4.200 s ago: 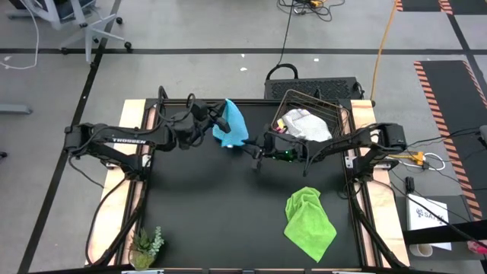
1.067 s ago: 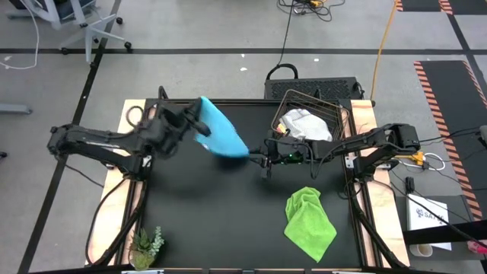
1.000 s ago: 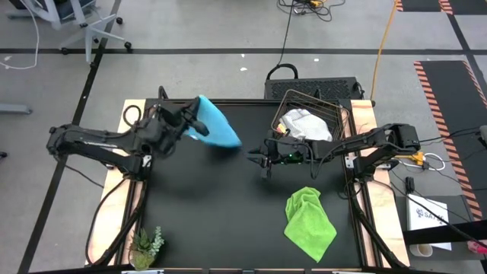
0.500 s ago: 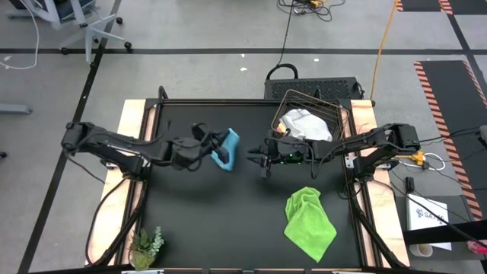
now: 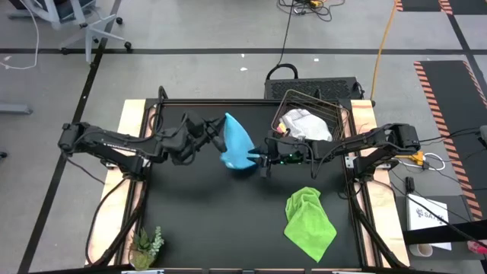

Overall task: Fold microfiber towels
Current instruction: Fold the blue towel

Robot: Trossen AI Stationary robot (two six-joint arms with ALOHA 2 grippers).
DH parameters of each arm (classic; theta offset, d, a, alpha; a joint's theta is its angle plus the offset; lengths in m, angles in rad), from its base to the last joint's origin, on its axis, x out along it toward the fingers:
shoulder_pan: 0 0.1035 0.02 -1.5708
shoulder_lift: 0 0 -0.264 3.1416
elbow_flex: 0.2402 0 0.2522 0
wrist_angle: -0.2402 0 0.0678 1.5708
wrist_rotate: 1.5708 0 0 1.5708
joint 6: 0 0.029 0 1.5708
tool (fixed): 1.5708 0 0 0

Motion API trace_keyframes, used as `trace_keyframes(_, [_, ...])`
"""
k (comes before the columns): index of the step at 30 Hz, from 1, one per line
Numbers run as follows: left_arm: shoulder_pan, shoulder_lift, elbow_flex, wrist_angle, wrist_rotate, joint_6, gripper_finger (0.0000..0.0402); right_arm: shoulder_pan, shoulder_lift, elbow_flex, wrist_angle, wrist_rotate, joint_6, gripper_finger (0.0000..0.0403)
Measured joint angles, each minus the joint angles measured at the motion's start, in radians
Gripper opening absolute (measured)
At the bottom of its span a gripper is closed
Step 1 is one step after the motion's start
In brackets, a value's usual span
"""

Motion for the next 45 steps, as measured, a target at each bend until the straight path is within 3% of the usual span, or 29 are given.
trace_keyframes(7, [0.07,0.007,0.0,-0.001,0.035,0.0,0.0,0.008,0.003,0.0,0.011,-0.133,0.075,0.0105])
trace_keyframes(15, [0.046,0.006,0.0,0.01,0.168,-0.023,0.0,0.013,0.034,-0.001,-0.016,0.026,-0.003,0.0105])
trace_keyframes(33, [-0.006,0.005,0.0,0.006,0.117,-0.053,0.0,-0.013,0.034,0.0,0.038,0.053,-0.048,0.0105])
trace_keyframes(45, [0.02,0.005,0.0,-0.077,0.131,-0.107,0.0,-0.047,0.034,0.0,0.252,0.083,-0.143,0.0105])
